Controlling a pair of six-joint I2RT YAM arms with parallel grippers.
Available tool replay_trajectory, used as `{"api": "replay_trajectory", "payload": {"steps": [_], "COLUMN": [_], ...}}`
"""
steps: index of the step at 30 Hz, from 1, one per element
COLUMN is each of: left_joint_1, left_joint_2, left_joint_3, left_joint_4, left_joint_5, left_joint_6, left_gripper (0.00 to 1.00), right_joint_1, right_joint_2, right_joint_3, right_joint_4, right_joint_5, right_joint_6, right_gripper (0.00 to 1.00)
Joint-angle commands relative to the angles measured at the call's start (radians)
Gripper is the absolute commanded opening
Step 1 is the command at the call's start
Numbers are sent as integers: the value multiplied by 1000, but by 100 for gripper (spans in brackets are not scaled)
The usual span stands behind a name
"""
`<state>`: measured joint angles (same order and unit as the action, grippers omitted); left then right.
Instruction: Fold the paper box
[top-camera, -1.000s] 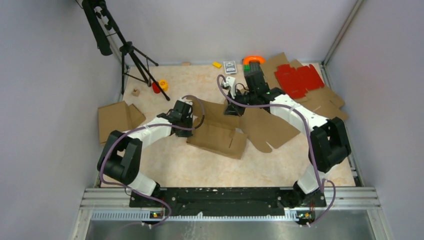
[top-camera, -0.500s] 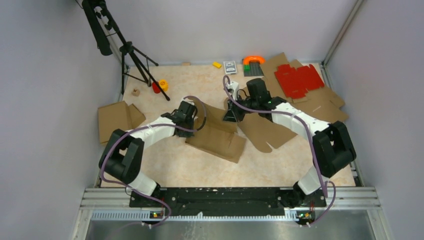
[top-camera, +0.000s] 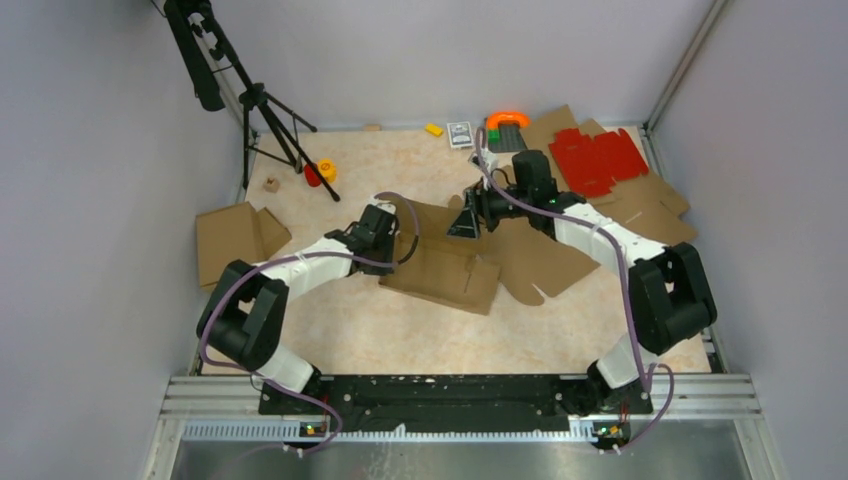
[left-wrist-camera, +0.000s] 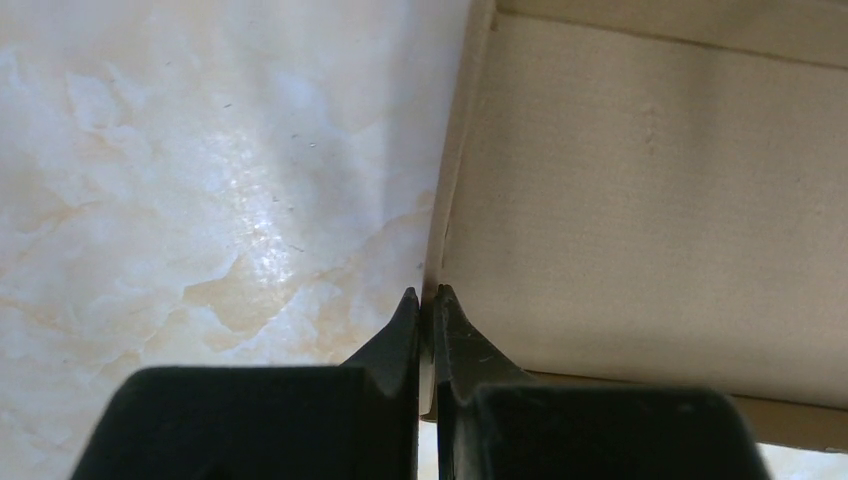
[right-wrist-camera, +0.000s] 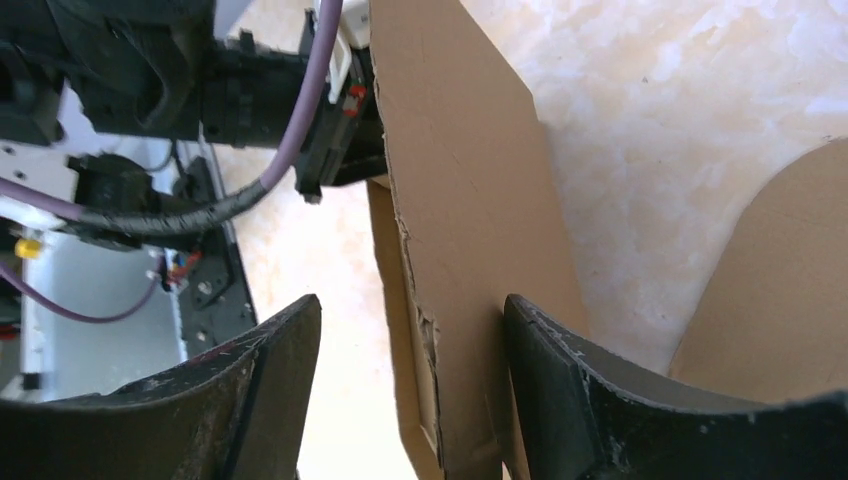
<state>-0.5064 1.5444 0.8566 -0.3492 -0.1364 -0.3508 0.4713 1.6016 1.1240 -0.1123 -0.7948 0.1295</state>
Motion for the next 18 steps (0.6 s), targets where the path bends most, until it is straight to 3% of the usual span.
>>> {"api": "replay_trajectory", "payload": {"steps": [1, 8, 15, 18], "left_joint_1": [-11, -39, -54, -57], "left_joint_2": [-39, -43, -58, -61], "left_joint_3": [-14, -18, -26, -16], "left_joint_4": [76, 86, 95, 62], "left_joint_5": [40, 39, 61, 30], "left_joint_6": [27, 58, 79, 56], "left_gripper": [0, 0, 0, 0], "right_joint_1": [-30, -87, -166, -203], "right_joint_2": [-19, 29, 42, 45], "right_joint_3": [42, 101, 128, 159], "right_joint_4": [160, 320, 317, 212], "right_joint_5": [-87, -104, -39, -12], "right_joint_6": [203, 463, 538, 471], "right_gripper": [67, 70, 76, 76]}}
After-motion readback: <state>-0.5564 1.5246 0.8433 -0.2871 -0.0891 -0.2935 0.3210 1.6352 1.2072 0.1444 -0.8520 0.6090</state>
